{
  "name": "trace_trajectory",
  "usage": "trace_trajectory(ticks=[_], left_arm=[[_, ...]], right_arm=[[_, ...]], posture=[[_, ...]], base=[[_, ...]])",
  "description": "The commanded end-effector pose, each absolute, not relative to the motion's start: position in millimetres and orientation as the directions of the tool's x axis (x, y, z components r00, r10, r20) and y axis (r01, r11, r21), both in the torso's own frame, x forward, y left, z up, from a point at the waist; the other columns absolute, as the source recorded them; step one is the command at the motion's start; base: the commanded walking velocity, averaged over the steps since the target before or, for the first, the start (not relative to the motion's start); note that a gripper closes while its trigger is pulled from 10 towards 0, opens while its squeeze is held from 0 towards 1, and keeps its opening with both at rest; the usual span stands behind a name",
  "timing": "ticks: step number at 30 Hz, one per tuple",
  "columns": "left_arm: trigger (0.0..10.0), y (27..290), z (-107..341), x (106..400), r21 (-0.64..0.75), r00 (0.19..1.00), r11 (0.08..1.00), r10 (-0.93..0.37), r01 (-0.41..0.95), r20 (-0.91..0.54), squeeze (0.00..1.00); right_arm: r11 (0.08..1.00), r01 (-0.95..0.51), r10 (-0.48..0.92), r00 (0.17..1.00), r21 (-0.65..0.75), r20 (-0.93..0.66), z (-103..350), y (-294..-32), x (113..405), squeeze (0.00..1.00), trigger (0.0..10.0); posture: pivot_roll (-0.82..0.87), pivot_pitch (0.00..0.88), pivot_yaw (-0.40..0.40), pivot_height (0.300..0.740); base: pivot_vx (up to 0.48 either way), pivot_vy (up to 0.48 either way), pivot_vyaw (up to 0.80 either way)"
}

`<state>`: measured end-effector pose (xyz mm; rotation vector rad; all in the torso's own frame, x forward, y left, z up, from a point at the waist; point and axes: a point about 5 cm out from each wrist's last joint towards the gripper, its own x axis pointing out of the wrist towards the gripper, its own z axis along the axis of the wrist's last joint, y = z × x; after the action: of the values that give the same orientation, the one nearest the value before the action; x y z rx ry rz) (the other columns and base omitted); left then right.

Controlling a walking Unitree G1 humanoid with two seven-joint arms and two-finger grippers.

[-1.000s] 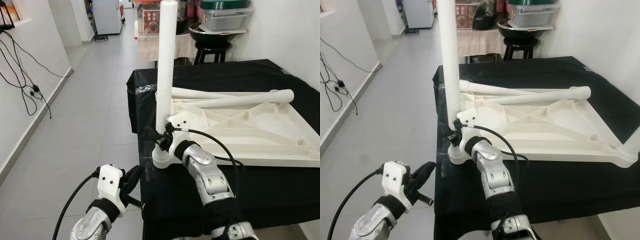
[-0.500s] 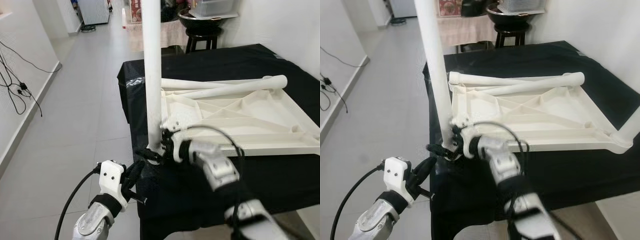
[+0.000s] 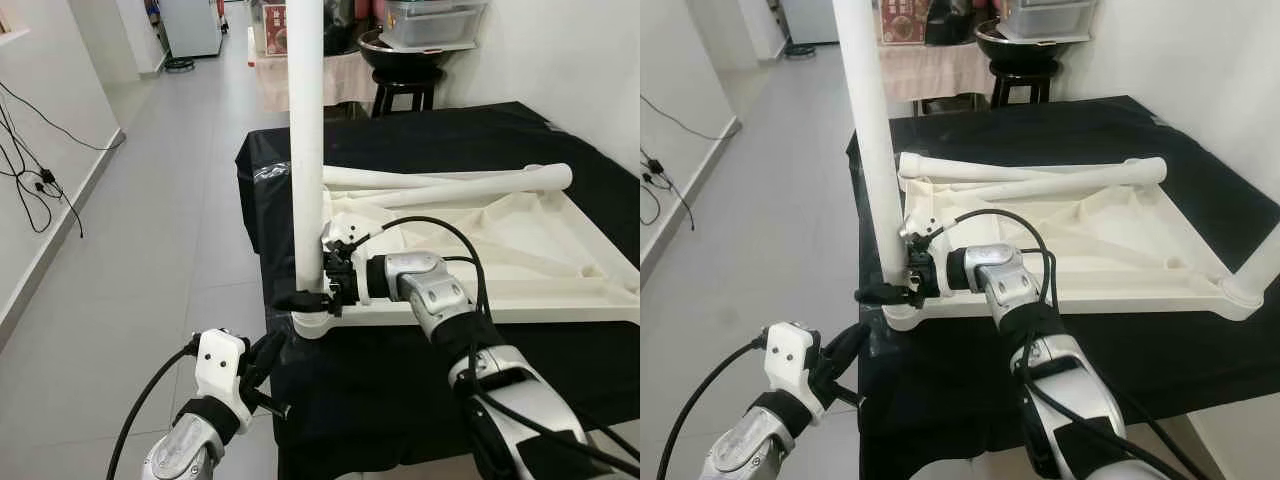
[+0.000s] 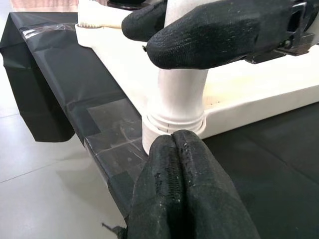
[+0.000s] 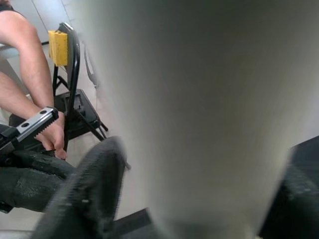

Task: Building children table

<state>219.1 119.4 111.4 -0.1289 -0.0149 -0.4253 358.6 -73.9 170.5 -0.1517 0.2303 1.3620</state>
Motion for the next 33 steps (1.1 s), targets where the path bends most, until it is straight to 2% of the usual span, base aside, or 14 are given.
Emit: trace_trajectory(ticks=[1, 9, 11, 13, 14, 15, 16, 17, 18, 21, 23, 31, 32, 33], left_arm=[[10.0, 119, 109, 218, -0.128, 0.912, 0.904, -0.408, 0.409, 0.033, 0.00], [10.0, 118, 109, 218, -0.131, 0.912, 0.903, -0.409, 0.410, 0.036, 0.00], [10.0, 118, 110, 218, -0.132, 0.912, 0.903, -0.408, 0.409, 0.038, 0.00], [10.0, 118, 110, 218, -0.132, 0.912, 0.903, -0.408, 0.409, 0.038, 0.00], [10.0, 119, 110, 217, -0.131, 0.913, 0.903, -0.407, 0.408, 0.039, 0.00], [10.0, 119, 110, 217, -0.131, 0.913, 0.903, -0.407, 0.408, 0.039, 0.00], [10.0, 121, 111, 217, -0.130, 0.914, 0.904, -0.405, 0.406, 0.040, 0.00], [10.0, 121, 111, 217, -0.130, 0.914, 0.904, -0.405, 0.406, 0.040, 0.00], [10.0, 123, 112, 217, -0.130, 0.912, 0.903, -0.407, 0.409, 0.037, 0.00], [10.0, 124, 111, 217, -0.130, 0.910, 0.901, -0.414, 0.414, 0.031, 0.00], [10.0, 125, 110, 217, -0.132, 0.906, 0.897, -0.423, 0.423, 0.025, 0.00], [10.0, 128, 112, 216, -0.123, 0.918, 0.910, -0.396, 0.397, 0.033, 0.00], [10.0, 127, 112, 216, -0.127, 0.916, 0.908, -0.399, 0.400, 0.032, 0.00], [10.0, 127, 112, 216, -0.127, 0.916, 0.908, -0.399, 0.400, 0.032, 0.00]], right_arm=[[0.146, -0.988, 0.957, 0.127, 0.055, -0.259, 167, -63, 356, 0.00, 0.0], [0.195, -0.980, 0.954, 0.179, 0.047, -0.241, 164, -77, 359, 0.00, 0.0], [0.310, -0.950, 0.928, 0.296, 0.028, -0.226, 158, -88, 358, 0.00, 0.0], [0.310, -0.950, 0.928, 0.296, 0.028, -0.226, 158, -88, 358, 0.00, 0.0], [0.457, -0.889, 0.874, 0.440, 0.040, -0.205, 150, -88, 356, 0.00, 0.0], [0.457, -0.889, 0.874, 0.440, 0.040, -0.205, 150, -88, 356, 0.00, 0.0], [0.733, -0.660, 0.680, 0.721, 0.164, -0.132, 137, -81, 346, 0.00, 0.0], [0.733, -0.660, 0.680, 0.721, 0.164, -0.132, 137, -81, 346, 0.00, 0.0], [0.800, -0.596, 0.600, 0.788, 0.069, -0.141, 127, -76, 323, 0.00, 0.0], [0.824, -0.563, 0.566, 0.810, 0.068, -0.150, 128, -75, 318, 0.00, 0.0], [0.780, -0.626, 0.618, 0.765, 0.021, -0.180, 126, -68, 317, 0.00, 0.0], [0.784, -0.620, 0.612, 0.765, 0.027, -0.200, 121, -69, 316, 0.00, 0.0], [0.792, -0.607, 0.604, 0.766, 0.060, -0.218, 121, -70, 318, 0.00, 8.6], [0.792, -0.607, 0.604, 0.766, 0.060, -0.218, 121, -70, 318, 0.00, 8.6]], posture=[[0.03, 0.013, 0.011, 0.740], [0.02, 0.020, 0.011, 0.740], [0.01, 0.032, 0.010, 0.740], [0.01, 0.032, 0.010, 0.740], [0.01, 0.038, 0.010, 0.740], [0.01, 0.038, 0.010, 0.740], [-0.01, 0.057, 0.022, 0.740], [-0.01, 0.057, 0.022, 0.740], [-0.02, 0.067, 0.036, 0.740], [-0.04, 0.040, 0.046, 0.740], [0.00, 0.053, 0.025, 0.740], [-0.01, 0.053, 0.031, 0.740], [0.00, 0.052, 0.031, 0.740], [0.00, 0.052, 0.031, 0.740]], base=[[0.000, 0.000, 0.00], [0.000, 0.000, 0.00], [0.000, 0.000, 0.00], [0.000, 0.000, 0.00], [0.000, 0.000, 0.00], [0.000, 0.000, 0.00], [0.000, 0.000, 0.00], [0.000, 0.000, 0.00], [0.000, 0.000, 0.00], [0.000, 0.000, 0.00], [0.000, 0.000, 0.00], [0.000, 0.000, 0.00], [0.000, 0.000, 0.00], [0.000, 0.000, 0.00]])
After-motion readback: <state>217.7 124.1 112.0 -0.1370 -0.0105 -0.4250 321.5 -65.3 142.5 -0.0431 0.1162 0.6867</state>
